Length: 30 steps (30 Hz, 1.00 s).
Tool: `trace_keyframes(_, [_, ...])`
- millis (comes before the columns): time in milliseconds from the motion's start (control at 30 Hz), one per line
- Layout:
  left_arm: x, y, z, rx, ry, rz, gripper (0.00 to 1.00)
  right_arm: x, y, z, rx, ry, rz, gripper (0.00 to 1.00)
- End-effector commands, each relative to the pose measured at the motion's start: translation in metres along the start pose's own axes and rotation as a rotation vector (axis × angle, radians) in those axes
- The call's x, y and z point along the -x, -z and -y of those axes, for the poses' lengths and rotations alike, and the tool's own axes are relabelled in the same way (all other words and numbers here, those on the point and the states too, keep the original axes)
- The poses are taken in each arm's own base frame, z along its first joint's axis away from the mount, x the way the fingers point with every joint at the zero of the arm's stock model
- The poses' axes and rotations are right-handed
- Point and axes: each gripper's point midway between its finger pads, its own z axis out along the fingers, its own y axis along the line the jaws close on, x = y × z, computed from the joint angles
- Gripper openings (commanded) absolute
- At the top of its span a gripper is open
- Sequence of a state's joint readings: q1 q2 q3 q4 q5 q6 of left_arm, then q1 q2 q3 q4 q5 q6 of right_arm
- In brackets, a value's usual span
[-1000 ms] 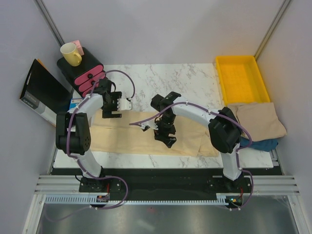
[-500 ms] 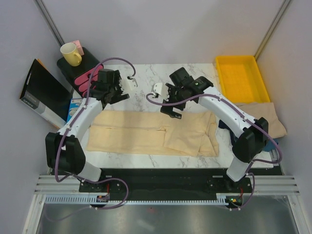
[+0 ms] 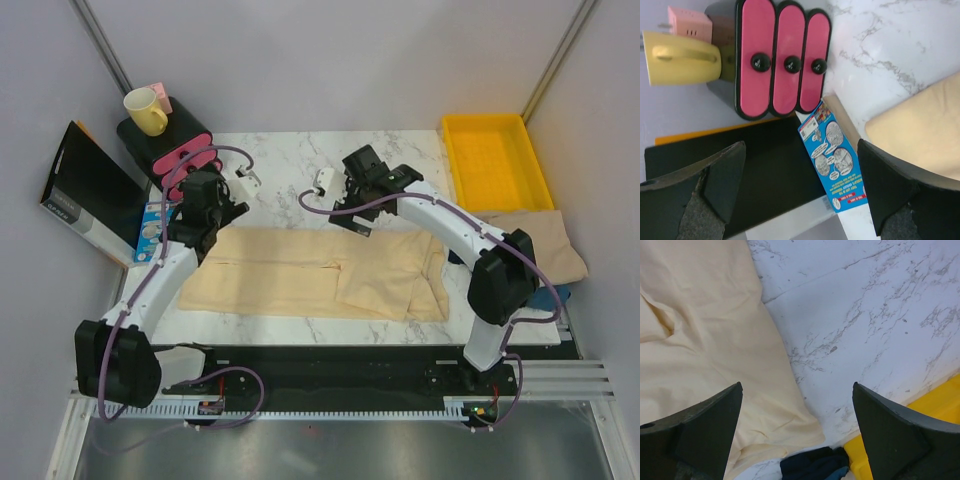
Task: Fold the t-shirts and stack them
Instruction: Fold the other side of the tshirt into a rectangle
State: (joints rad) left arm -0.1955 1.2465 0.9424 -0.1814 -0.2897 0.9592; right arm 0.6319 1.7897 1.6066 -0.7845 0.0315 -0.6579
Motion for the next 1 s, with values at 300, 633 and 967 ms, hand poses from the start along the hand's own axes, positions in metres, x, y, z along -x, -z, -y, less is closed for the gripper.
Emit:
trace_keyframes(300, [-0.002,0.028,-0.083,0.389,0.327,0.075,1.0,0.121,0.008,0.076,-0.131,-0.022,0.322,0.98])
trace_keyframes(633, [0.014,0.042,-0.15,0.631,0.704,0.095,1.0,0.131,0.005,0.091,-0.187,-0.173,0.393,0.98])
trace_keyframes(967, [0.065,0.046,-0.108,0.465,0.444,0.202,1.0,0.09,0.015,0.094,-0.208,-0.187,0.316,0.98])
